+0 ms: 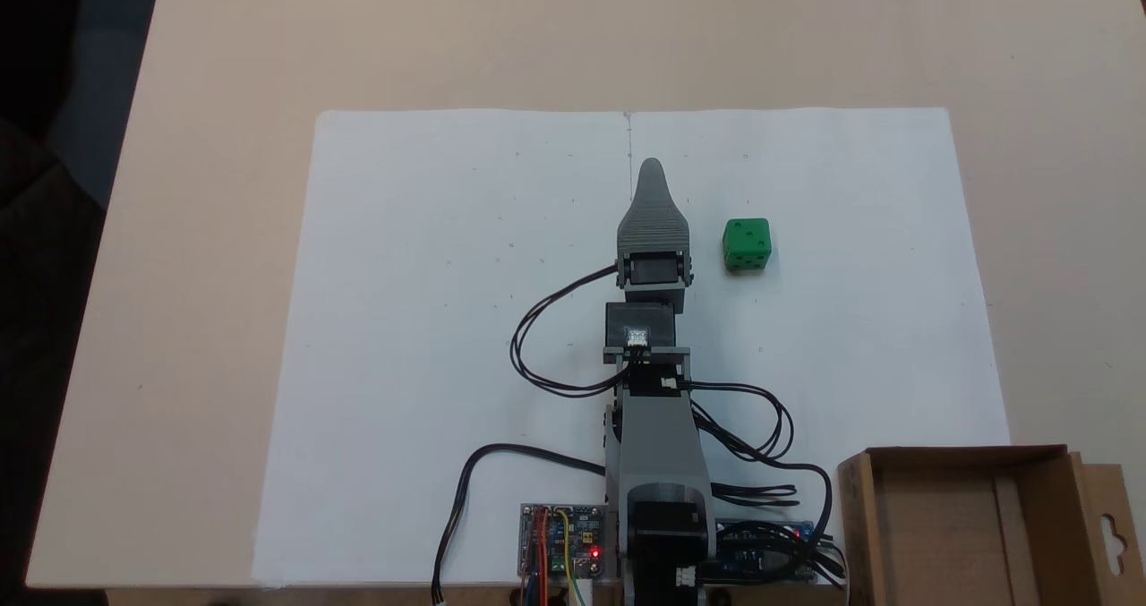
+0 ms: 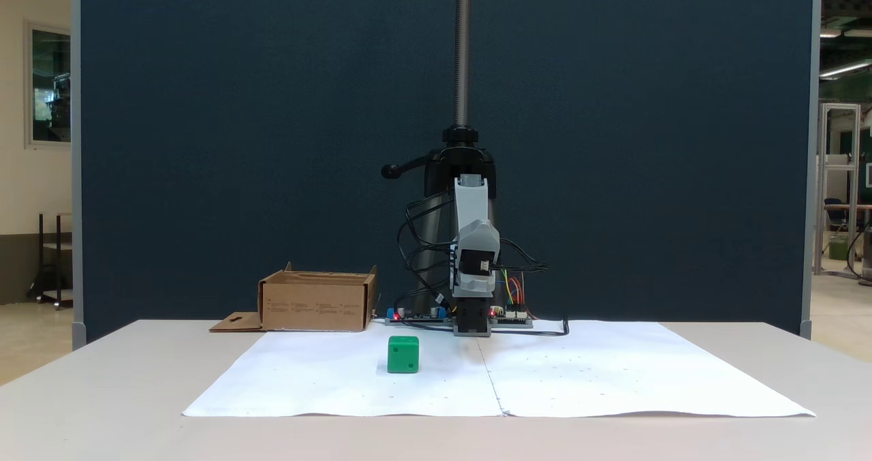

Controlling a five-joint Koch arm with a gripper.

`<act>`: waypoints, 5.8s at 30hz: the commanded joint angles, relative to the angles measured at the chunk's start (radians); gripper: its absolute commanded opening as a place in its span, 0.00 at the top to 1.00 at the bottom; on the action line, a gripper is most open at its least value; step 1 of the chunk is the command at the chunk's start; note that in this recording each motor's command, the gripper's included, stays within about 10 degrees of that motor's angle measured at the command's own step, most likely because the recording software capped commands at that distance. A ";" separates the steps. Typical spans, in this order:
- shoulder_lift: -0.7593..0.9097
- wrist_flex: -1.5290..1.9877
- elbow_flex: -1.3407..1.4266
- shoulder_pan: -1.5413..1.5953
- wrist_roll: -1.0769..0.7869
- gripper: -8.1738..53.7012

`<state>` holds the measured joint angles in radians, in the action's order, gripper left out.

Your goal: Grasp a green dice and put it in the bin.

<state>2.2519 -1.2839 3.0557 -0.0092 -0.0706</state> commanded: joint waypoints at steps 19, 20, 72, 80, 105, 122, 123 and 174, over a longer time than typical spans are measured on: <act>0.112 -0.066 0.075 0.127 -0.066 0.17; 0.112 -0.066 0.075 0.127 -0.064 0.17; 0.112 1.386 -0.696 -0.156 0.058 0.16; 0.087 1.814 -0.939 -0.305 0.130 0.17; -0.249 2.232 -1.152 -0.686 -0.463 0.17; -0.489 1.928 -1.261 -0.646 -0.591 0.17; -0.494 1.928 -1.261 -0.644 -0.591 0.17; -0.842 1.942 -1.359 -0.472 -0.611 0.17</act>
<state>1.3929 0.6934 1.7441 -0.4709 -0.5630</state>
